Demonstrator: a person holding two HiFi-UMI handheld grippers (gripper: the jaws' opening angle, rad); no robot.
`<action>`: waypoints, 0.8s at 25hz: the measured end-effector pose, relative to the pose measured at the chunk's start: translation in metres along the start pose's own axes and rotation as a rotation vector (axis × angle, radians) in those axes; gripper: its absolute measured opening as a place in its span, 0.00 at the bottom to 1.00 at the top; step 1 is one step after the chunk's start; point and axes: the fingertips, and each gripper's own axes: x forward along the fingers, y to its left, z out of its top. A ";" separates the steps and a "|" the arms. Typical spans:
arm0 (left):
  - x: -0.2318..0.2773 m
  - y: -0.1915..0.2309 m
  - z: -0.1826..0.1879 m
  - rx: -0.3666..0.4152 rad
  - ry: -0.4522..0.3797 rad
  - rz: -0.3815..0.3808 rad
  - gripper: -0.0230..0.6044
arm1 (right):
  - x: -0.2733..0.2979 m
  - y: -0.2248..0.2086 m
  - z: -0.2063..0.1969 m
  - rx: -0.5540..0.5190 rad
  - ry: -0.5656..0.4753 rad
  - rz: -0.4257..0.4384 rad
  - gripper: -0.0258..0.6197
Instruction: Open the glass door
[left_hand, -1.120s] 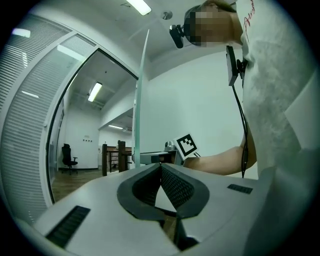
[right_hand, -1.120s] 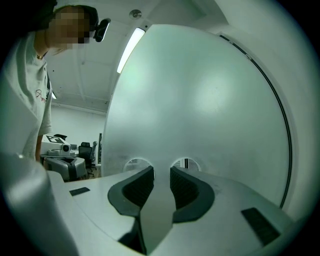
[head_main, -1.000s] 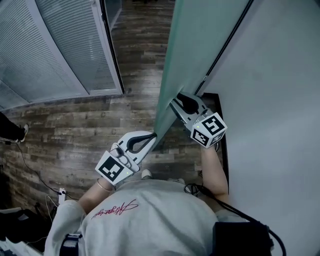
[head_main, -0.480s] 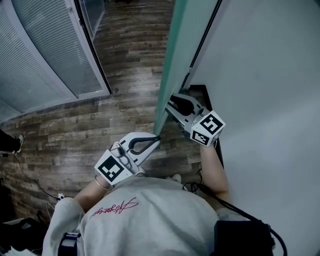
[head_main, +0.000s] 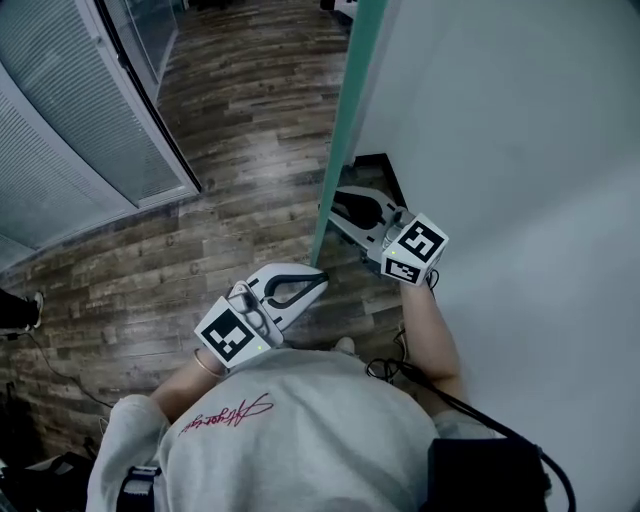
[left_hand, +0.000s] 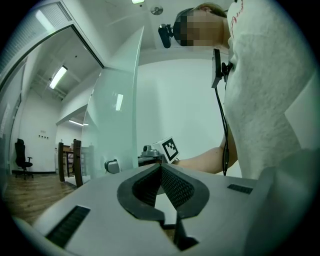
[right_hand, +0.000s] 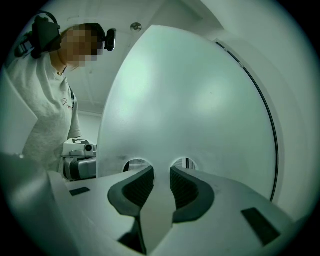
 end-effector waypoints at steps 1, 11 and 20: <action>0.005 -0.003 0.001 0.001 0.000 -0.010 0.06 | -0.006 -0.001 0.000 0.000 -0.002 0.002 0.21; 0.049 -0.023 0.002 0.006 -0.008 -0.075 0.06 | -0.066 -0.012 -0.006 -0.003 -0.029 0.009 0.21; 0.096 -0.046 0.003 0.019 0.015 -0.145 0.06 | -0.114 -0.023 -0.008 -0.004 -0.037 0.022 0.21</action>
